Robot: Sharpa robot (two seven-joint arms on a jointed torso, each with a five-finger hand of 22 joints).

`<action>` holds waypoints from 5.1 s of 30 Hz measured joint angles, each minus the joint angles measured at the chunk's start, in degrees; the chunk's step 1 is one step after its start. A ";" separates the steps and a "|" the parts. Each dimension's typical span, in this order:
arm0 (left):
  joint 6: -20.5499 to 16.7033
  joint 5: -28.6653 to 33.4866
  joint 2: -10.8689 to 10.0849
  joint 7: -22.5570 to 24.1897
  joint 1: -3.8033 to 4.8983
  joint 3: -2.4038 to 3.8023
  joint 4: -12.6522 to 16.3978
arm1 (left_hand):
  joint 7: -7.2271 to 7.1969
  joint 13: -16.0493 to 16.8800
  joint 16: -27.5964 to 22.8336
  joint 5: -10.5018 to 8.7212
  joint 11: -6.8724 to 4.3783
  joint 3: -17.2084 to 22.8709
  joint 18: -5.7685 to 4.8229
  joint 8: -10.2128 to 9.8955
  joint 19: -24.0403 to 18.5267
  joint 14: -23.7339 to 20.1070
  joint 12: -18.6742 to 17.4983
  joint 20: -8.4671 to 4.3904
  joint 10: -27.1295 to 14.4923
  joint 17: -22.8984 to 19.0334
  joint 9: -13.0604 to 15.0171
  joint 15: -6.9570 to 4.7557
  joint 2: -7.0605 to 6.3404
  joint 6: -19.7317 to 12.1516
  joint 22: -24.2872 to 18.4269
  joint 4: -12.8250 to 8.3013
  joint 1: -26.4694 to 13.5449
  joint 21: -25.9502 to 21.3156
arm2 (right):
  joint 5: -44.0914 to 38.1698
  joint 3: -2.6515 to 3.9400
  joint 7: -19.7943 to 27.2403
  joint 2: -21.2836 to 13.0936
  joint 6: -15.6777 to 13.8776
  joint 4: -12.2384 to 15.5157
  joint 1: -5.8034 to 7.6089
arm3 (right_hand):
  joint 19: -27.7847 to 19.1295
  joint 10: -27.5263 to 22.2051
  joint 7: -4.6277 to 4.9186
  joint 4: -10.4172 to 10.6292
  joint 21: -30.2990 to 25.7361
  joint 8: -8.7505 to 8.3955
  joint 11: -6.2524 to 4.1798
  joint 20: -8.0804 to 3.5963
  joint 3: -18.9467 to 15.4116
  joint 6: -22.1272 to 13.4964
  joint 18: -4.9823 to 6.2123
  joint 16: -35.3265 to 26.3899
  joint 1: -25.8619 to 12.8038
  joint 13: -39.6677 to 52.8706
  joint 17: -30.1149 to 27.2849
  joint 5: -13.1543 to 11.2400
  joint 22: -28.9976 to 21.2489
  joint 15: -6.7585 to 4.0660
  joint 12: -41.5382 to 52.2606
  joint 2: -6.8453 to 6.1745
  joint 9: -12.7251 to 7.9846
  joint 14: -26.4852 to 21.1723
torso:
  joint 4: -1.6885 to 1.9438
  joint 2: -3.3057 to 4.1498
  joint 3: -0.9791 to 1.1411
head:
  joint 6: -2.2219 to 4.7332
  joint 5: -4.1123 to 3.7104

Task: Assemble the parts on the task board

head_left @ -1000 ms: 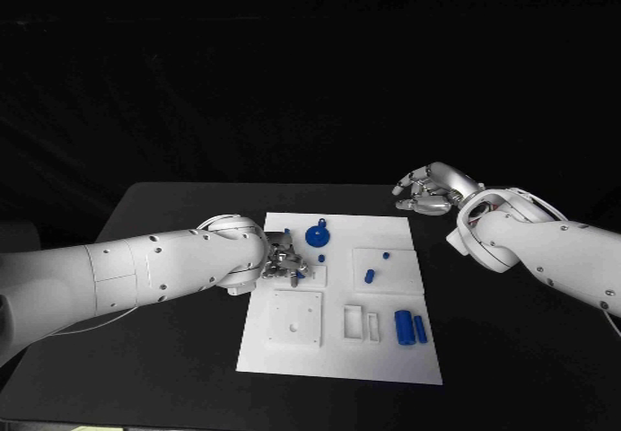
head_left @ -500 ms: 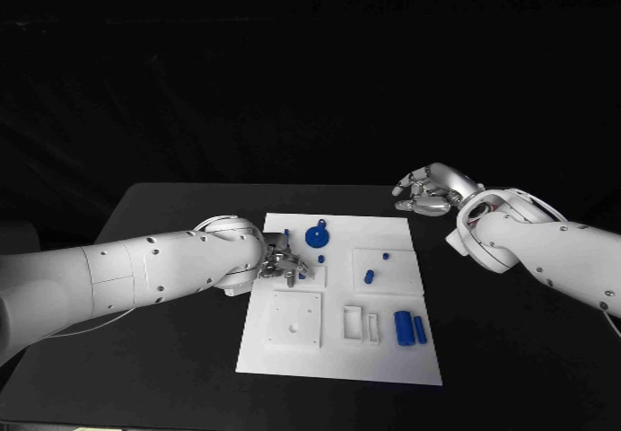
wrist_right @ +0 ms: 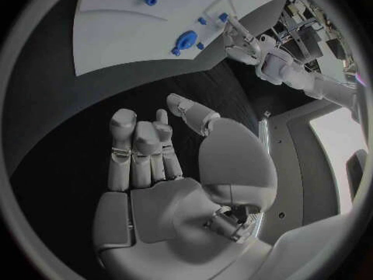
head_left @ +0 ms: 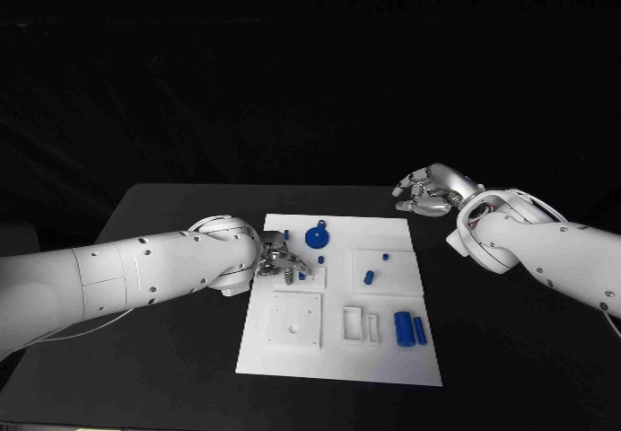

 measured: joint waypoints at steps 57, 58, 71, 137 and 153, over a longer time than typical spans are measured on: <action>5.03 0.11 11.85 2.89 2.69 4.72 -29.16 | 3.96 -1.96 -4.44 0.66 3.89 -0.92 -0.51 -5.81 -4.31 -5.49 -4.34 1.22 -6.17 -2.83 -2.25 3.28 0.55 -11.28 -1.08 -0.80 7.01 -4.44 | 0.00 0.00 0.10 0.61 -0.02 -0.73 0.00 | -0.24 0.00 0.30 -0.16 0.00 -0.39 0.00 0.02 -0.16 -0.30 0.00 0.00 -0.23 -0.04 -0.03 0.22 -0.02 0.00 -0.04 -0.23 -0.05 0.00 | -0.75 0.94 -0.32 | 1.98 0.65; 5.19 0.05 11.85 2.92 2.62 4.71 -29.16 | 3.96 -1.96 -4.44 0.66 3.89 -0.92 -0.51 -5.81 -4.31 -5.49 -4.34 1.22 -6.17 -2.82 -2.21 3.29 0.54 -11.28 -1.08 -0.80 7.01 -4.44 | 0.00 0.00 0.10 0.63 -0.02 -0.74 0.00 | -0.24 0.00 0.29 -0.16 0.00 -0.39 0.00 0.02 -0.16 -0.29 0.00 0.00 -0.23 -0.04 -0.03 0.22 -0.02 0.00 0.06 -0.23 -0.05 0.00 | -0.75 0.94 -0.32 | 1.96 0.64; 6.67 -0.19 12.15 3.29 2.32 4.56 -29.20 | 4.07 -1.96 -4.44 0.66 3.86 -1.05 -0.50 -5.81 -4.30 -5.50 -4.34 1.22 -6.21 -2.82 -2.13 3.48 0.55 -11.43 -1.00 -0.68 7.01 -4.44 | -0.01 0.00 0.10 0.80 -0.02 -0.80 0.00 | -0.18 0.00 0.28 -0.16 0.00 -0.39 0.00 -0.02 -0.16 -0.28 0.00 0.00 -0.23 -0.09 0.02 0.22 -0.03 0.00 0.06 -0.23 -0.05 0.00 | -0.71 0.89 -0.30 | 1.74 0.56; 8.22 4.22 12.24 5.72 2.11 3.65 -29.96 | 4.55 -2.36 -3.77 0.50 4.18 -2.29 -1.05 -5.81 -4.92 -6.28 -3.81 1.42 -6.71 -3.17 -1.66 4.11 14.90 -11.72 -0.03 -7.38 16.22 -4.66 | -0.19 0.00 0.06 1.21 0.00 -1.13 0.00 | -0.10 0.00 0.27 0.00 0.00 -0.38 0.00 0.14 -0.32 -0.27 -0.01 0.00 -0.22 -0.12 0.03 0.44 0.00 0.00 0.01 -0.22 -0.05 0.00 | -0.73 0.86 -0.25 | 1.47 0.89; 6.11 5.21 8.79 5.59 2.00 3.58 -24.25 | 3.32 -2.49 -3.10 -0.20 3.97 5.56 -1.00 -4.46 -4.57 -6.07 -3.77 1.34 -6.00 -3.29 -1.49 4.05 11.28 -9.00 -0.04 -3.33 18.89 -4.44 | -0.22 0.00 0.06 0.91 0.10 -1.14 0.00 | -0.10 0.00 0.28 0.00 0.00 -0.38 0.00 -0.11 -0.32 -0.28 -0.01 0.00 -0.22 -0.11 0.03 0.44 -0.01 0.00 0.00 -0.22 -0.05 0.00 | -0.65 0.82 -0.25 | 1.47 0.81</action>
